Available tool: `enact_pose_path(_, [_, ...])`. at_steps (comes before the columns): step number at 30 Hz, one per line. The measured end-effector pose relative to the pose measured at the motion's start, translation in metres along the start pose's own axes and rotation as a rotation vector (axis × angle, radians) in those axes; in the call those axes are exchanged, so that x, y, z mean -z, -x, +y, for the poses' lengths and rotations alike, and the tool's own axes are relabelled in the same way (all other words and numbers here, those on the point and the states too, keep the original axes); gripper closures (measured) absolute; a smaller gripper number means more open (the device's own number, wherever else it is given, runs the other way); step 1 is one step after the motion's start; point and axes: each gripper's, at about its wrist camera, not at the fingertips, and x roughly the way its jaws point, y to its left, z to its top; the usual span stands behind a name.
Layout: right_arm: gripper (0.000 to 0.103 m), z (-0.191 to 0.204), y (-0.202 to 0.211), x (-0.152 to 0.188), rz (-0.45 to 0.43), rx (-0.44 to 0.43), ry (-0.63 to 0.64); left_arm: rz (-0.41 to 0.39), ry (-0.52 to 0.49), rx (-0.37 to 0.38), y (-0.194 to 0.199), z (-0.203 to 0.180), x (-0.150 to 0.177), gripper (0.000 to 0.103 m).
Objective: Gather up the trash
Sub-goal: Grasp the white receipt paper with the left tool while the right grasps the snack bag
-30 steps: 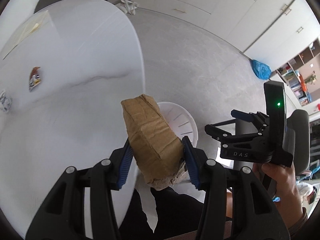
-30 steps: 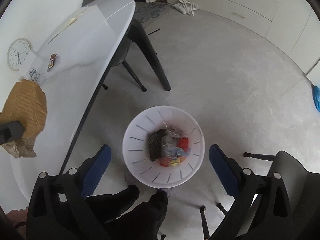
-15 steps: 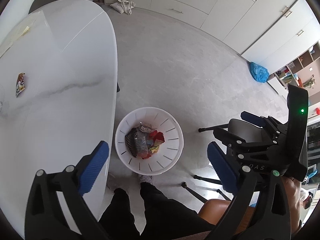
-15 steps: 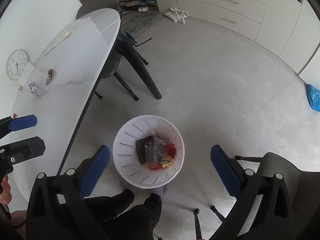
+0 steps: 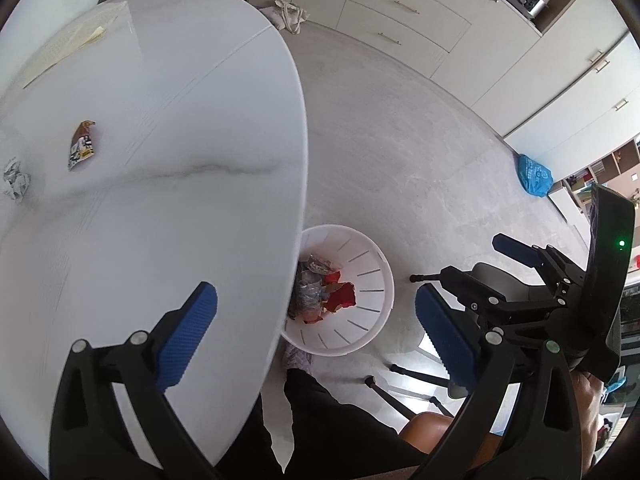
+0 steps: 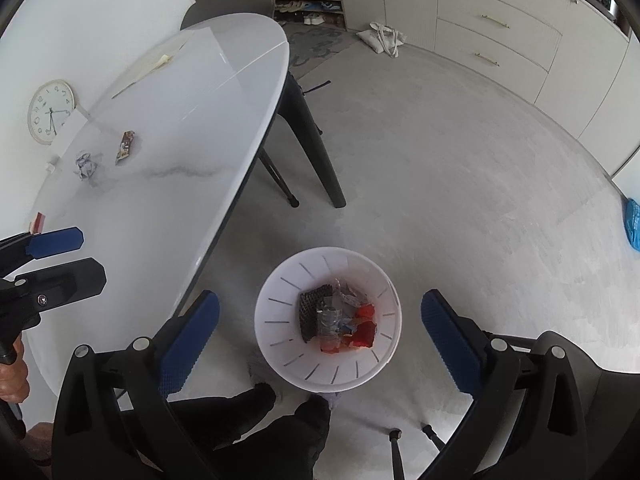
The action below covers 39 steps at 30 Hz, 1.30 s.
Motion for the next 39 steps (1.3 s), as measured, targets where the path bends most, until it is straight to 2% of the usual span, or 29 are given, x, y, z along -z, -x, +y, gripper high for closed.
enact_pose_path(5, [0.003,0.043,-0.008,-0.028,-0.02,-0.037,0.031,-0.083,0.075,-0.118,0.02,0.058,-0.011,0.008])
enact_pose_path(11, [0.003,0.113,-0.031,-0.071,-0.032,-0.09,0.091,-0.151,0.301,-0.293,0.038,0.19,-0.037,0.008])
enact_pose_path(17, [0.003,0.187,-0.065,-0.116,-0.015,-0.123,0.165,-0.166,0.42,-0.445,0.03,0.315,-0.061,0.008])
enact_pose_path(22, [0.003,0.242,-0.101,-0.147,0.018,-0.14,0.219,-0.143,0.437,-0.447,0.005,0.379,-0.078,0.01])
enact_pose_path(25, [0.003,0.273,-0.126,-0.161,0.043,-0.146,0.247,-0.118,0.432,-0.431,-0.014,0.4,-0.085,0.02])
enact_pose_path(28, [0.003,0.301,-0.151,-0.172,0.066,-0.147,0.274,-0.109,0.446,-0.392,-0.028,0.416,-0.092,0.038])
enact_pose_path(29, [0.003,0.309,-0.159,-0.175,0.071,-0.142,0.282,-0.108,0.451,-0.376,-0.03,0.416,-0.092,0.048])
enact_pose_path(32, [0.003,0.329,-0.177,-0.182,0.073,-0.113,0.306,-0.124,0.465,-0.341,-0.031,0.426,-0.092,0.055])
enact_pose_path(35, [0.003,0.341,-0.193,-0.188,0.071,-0.078,0.317,-0.14,0.479,-0.325,-0.026,0.431,-0.089,0.057])
enact_pose_path(36, [0.004,0.342,-0.195,-0.188,0.071,-0.072,0.315,-0.146,0.487,-0.321,-0.023,0.433,-0.088,0.057])
enact_pose_path(39, [0.021,0.348,-0.206,-0.189,0.089,-0.044,0.315,-0.157,0.504,-0.321,-0.012,0.434,-0.079,0.057])
